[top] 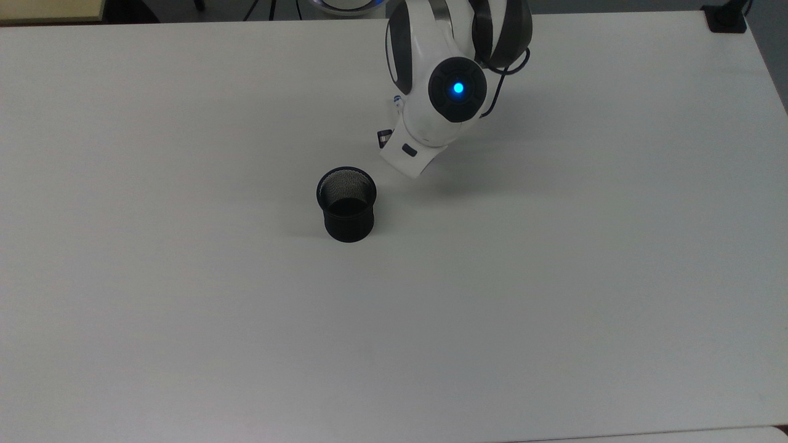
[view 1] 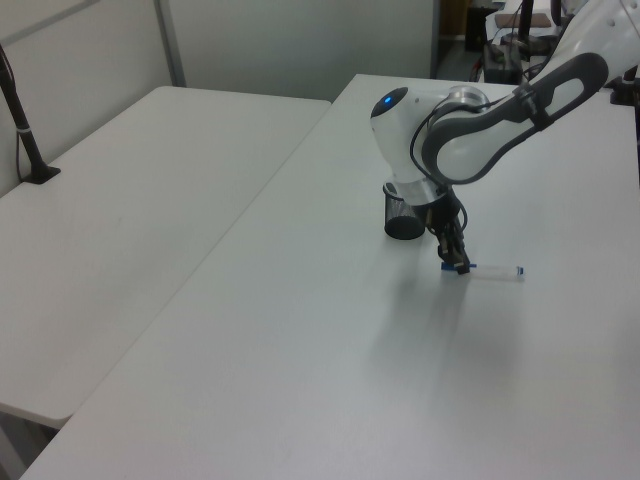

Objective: Insert the marker
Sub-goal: 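Lift the grasped marker up off the table, then carry the marker over the black mesh cup and lower it in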

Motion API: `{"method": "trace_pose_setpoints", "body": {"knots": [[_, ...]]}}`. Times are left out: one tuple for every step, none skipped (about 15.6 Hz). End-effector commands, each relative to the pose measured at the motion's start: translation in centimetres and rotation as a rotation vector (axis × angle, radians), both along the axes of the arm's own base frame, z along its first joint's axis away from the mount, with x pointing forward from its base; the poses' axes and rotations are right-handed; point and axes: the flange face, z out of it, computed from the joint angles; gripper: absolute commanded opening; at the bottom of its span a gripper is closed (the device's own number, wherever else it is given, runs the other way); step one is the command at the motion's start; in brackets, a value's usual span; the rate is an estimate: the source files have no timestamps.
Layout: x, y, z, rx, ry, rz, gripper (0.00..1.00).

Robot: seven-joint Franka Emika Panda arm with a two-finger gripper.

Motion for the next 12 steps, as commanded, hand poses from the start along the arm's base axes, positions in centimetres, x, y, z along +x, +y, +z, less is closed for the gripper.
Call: {"method": "trace_pose_setpoints", "body": {"knots": [[-1.2,-4.7,9.5,0.06,0.002,0.009,0.0],[-1.5,-6.2,12.3,0.087,0.004,0.016,0.0],[-1.6,-8.1,14.9,0.125,0.0,0.009,0.0],[-1.4,-10.4,17.6,0.162,-0.031,-0.01,0.0],[-1.2,-12.6,19.8,0.189,-0.08,-0.042,0.0],[-0.9,-14.3,21.3,0.201,-0.121,-0.074,0.0],[-0.2,-15.3,22.8,0.205,-0.178,-0.094,0.0],[0.4,-15.8,23.6,0.206,-0.231,-0.11,0.0],[0.9,-16.8,24.1,0.204,-0.288,-0.128,0.0],[1.5,-17.4,24.6,0.199,-0.347,-0.155,0.0],[2.2,-18.0,25.2,0.19,-0.415,-0.205,0.0],[2.9,-18.9,25.6,0.181,-0.48,-0.253,0.0]]}}
